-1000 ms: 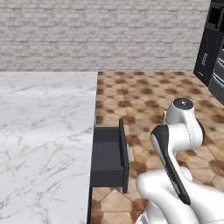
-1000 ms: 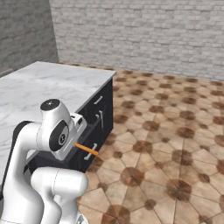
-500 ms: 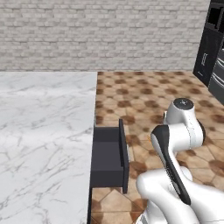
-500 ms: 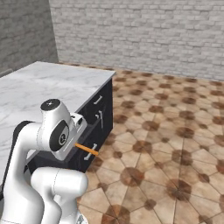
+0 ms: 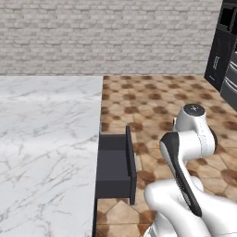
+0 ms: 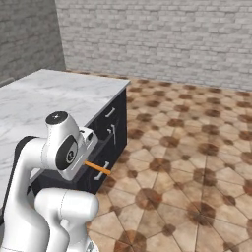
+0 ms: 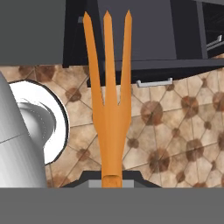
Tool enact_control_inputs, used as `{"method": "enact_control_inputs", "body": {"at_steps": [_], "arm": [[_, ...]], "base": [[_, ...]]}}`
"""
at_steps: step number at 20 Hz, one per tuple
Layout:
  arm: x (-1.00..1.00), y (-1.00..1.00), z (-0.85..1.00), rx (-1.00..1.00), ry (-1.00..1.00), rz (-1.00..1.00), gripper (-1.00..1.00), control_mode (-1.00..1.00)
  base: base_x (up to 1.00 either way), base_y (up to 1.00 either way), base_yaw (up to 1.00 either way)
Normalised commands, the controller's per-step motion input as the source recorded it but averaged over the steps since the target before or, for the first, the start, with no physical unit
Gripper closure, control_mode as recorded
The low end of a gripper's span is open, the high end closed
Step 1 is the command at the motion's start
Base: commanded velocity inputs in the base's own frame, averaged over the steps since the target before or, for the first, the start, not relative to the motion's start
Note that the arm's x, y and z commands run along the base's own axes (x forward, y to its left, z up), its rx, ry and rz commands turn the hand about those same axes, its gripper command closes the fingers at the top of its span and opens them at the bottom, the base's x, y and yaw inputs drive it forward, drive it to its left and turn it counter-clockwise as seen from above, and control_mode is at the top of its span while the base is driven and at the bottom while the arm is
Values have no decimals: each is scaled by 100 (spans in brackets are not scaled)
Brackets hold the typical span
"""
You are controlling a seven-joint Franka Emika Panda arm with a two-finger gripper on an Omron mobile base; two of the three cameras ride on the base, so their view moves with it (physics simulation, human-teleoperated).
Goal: Organize the utensils by type. Pick up the wooden spoons from the counter and place them in the open cabinet. Then pick up the metallic utensils from the counter and place them in the open drawer.
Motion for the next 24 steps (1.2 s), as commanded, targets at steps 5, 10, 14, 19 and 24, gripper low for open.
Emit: {"method": "enact_control_inputs", "body": {"at_steps": [5,10,14,19,24], "arm": [[0,0,0,0,0,0,100,100],[10,20,7,0,-10,-21,100,-100],[18,36,10,2,-6,-49,100,-100],[27,46,6,7,0,-58,100,-100],[47,31,0,18,0,-42,100,-100]], "base": [[0,0,0],[0,0,0],[0,0,0],[0,0,0],[0,0,0]]}}
